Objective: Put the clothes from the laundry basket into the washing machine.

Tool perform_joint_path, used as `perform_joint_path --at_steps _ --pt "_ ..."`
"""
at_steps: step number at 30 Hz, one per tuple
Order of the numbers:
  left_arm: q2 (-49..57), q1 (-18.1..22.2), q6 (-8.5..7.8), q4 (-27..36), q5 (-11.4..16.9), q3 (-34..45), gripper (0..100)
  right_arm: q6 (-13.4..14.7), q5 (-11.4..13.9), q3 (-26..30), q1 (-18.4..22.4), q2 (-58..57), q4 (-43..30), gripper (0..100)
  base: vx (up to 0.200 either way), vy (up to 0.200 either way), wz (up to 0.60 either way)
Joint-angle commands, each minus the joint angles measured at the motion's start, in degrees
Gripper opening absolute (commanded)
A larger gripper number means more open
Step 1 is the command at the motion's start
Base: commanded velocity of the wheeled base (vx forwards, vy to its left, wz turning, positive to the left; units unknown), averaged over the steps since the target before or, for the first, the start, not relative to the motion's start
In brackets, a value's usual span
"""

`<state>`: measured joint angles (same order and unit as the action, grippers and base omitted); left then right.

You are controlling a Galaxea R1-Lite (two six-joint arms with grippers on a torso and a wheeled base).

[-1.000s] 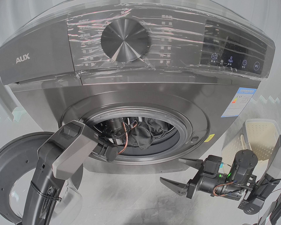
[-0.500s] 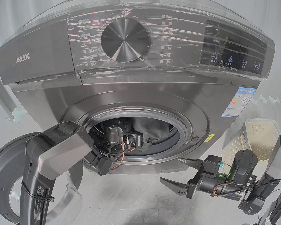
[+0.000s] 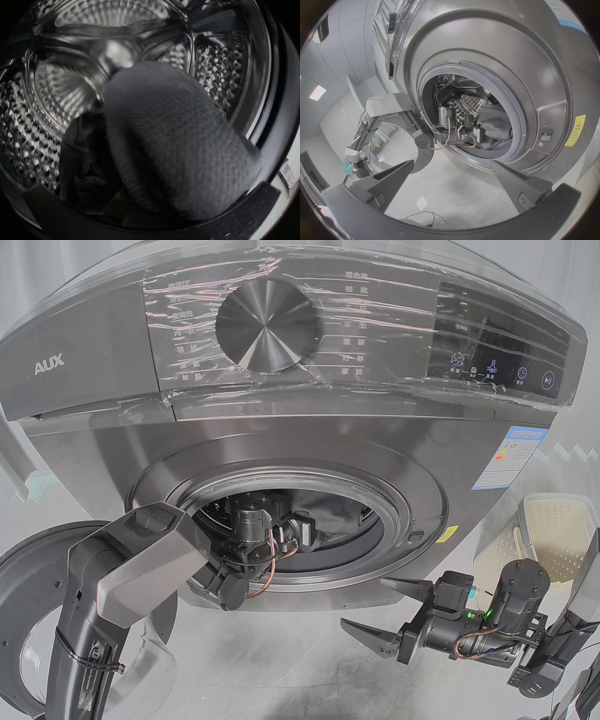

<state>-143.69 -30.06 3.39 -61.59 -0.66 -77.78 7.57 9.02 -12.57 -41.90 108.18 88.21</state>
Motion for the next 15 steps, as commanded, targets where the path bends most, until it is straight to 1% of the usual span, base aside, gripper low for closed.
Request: perform_joint_path --at_steps 1,2,5,7,10,15 --pt "-3.0 0.44 1.62 -1.69 -3.03 -9.41 0 0.08 0.03 0.0 -0.02 0.01 0.03 100 0.0 0.0 0.0" --pt "-3.7 0.53 1.8 -2.13 -3.91 -11.43 0 0.08 0.03 0.0 -0.02 -0.07 0.03 100 0.0 0.0 0.0" --pt "-7.13 1.76 1.88 -2.92 -6.64 -20.93 0 -0.01 0.03 -0.18 -0.02 0.01 0.03 100 0.0 0.0 0.0" --pt "-8.1 2.11 1.88 -2.75 -7.87 -24.53 0 0.08 0.03 -0.18 -0.02 0.01 0.03 100 0.0 0.0 0.0" --pt "-8.45 2.46 1.88 -2.84 -8.39 -26.02 0 0.08 0.03 -0.18 -0.02 0.01 0.03 100 0.0 0.0 0.0" --pt "-8.45 2.55 1.8 -2.92 -8.48 -24.97 0 -0.01 0.03 -0.18 -0.02 0.01 0.03 100 0.0 0.0 0.0"
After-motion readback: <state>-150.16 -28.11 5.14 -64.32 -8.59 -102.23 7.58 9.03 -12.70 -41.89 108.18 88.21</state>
